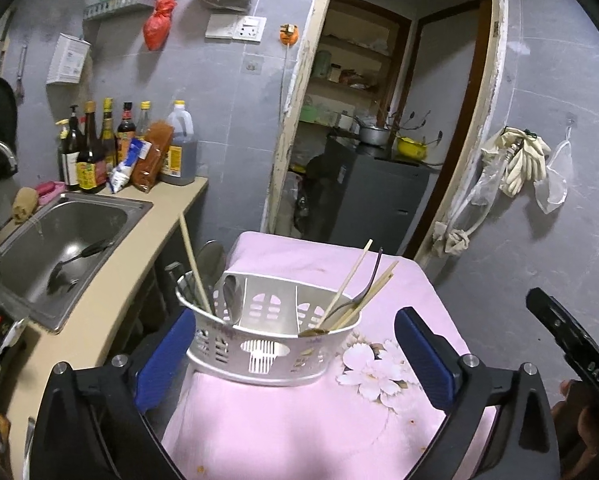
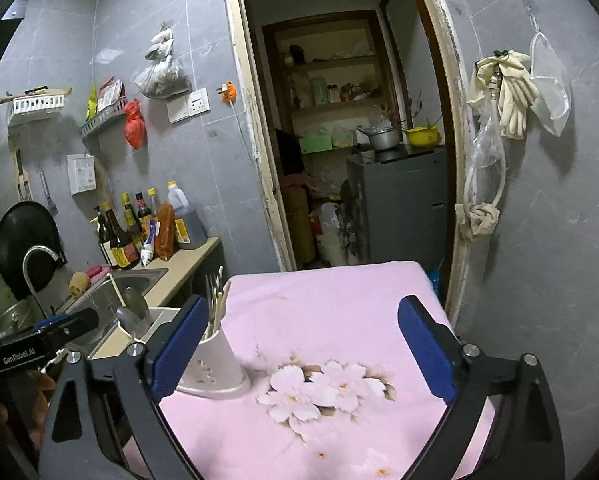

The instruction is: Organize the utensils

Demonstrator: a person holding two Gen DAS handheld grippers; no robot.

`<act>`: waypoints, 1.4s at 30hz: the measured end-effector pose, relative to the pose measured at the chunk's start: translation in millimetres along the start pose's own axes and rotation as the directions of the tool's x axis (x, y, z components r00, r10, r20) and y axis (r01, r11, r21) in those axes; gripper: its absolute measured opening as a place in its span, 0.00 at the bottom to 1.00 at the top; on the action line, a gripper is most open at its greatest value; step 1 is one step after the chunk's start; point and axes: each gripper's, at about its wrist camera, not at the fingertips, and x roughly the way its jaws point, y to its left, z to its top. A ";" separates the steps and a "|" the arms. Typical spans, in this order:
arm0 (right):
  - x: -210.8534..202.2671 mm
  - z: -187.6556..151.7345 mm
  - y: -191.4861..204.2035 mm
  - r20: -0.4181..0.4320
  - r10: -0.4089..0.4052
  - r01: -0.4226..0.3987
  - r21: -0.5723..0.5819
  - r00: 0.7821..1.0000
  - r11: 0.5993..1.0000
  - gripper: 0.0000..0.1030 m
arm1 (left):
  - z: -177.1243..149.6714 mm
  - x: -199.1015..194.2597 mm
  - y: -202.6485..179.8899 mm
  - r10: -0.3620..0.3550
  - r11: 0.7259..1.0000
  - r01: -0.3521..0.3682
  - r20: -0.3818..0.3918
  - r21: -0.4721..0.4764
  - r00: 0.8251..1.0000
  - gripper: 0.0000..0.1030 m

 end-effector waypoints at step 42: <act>-193.7 -40.8 -24.6 0.041 0.028 -0.024 -0.087 0.999 0.996 0.98 | -91.2 -179.1 -49.7 0.023 0.995 -0.038 0.167 0.088 0.986 0.99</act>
